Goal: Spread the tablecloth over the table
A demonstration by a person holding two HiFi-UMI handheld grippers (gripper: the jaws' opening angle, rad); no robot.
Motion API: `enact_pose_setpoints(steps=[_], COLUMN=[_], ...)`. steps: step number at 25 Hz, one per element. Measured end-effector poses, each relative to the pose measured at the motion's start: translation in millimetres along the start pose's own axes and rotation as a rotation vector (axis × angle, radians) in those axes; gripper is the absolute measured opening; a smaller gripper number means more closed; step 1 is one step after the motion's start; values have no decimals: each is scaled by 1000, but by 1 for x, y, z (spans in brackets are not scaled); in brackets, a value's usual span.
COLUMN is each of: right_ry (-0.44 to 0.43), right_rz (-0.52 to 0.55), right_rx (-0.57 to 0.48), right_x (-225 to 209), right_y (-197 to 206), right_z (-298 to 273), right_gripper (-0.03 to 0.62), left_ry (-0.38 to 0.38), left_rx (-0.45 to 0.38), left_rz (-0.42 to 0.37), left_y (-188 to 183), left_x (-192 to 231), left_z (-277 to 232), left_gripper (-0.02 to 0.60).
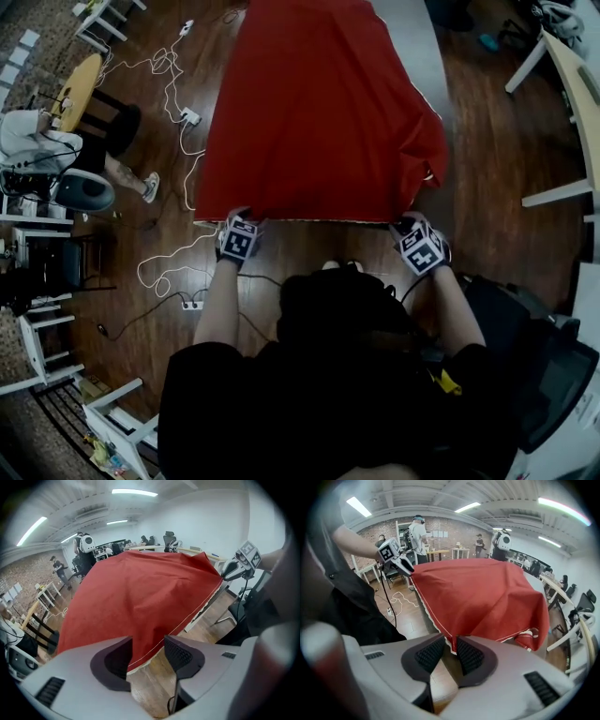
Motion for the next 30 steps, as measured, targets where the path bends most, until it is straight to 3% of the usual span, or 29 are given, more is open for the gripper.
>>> enact_pose_setpoints(steps=[2, 6, 13, 17, 21, 22, 23, 24, 26, 30], right_ry=[23, 115, 259, 299, 347, 353, 358, 364, 362, 328], right_rz=[-31, -73, -91, -65, -97, -108, -113, -110, -88, -50], right_rx=[-35, -108, -174, -141, -279, -333, -391, -448, -543, -651], right_x=[-5, -1, 9, 0, -35, -43, -52, -61, -83, -149], right_y=[-2, -15, -24, -16, -25, -26, -26, -23, -9, 45], right_z=[7, 30, 72, 89, 114, 121, 128, 137, 155, 208], right_gripper=[127, 135, 134, 133, 133, 127, 74, 33, 12, 8], left_ry=[-8, -22, 111, 165, 220, 231, 245, 262, 275, 180], left_rx=[-63, -241, -535, -612, -700, -734, -772, -807, -854, -913], left_rz=[-6, 55, 210, 232, 218, 229, 246, 266, 290, 315], left_y=[-11, -24, -60, -74, -104, -115, -126, -139, -168, -233], left_x=[-1, -5, -37, -62, -107, -121, -137, -154, -194, -287], left_z=[12, 44, 55, 72, 89, 93, 97, 99, 100, 86], left_gripper=[215, 213, 187, 163, 82, 38, -2, -2, -3, -2])
Point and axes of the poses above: the fingertips, and each gripper's own axes: z backward along the fingers, x to its left, y out of its underside, the point moved 8 cm from there along z, backward along the fingers, and after that the axes turned 6 degrees about -y, right-handed, at the moved point
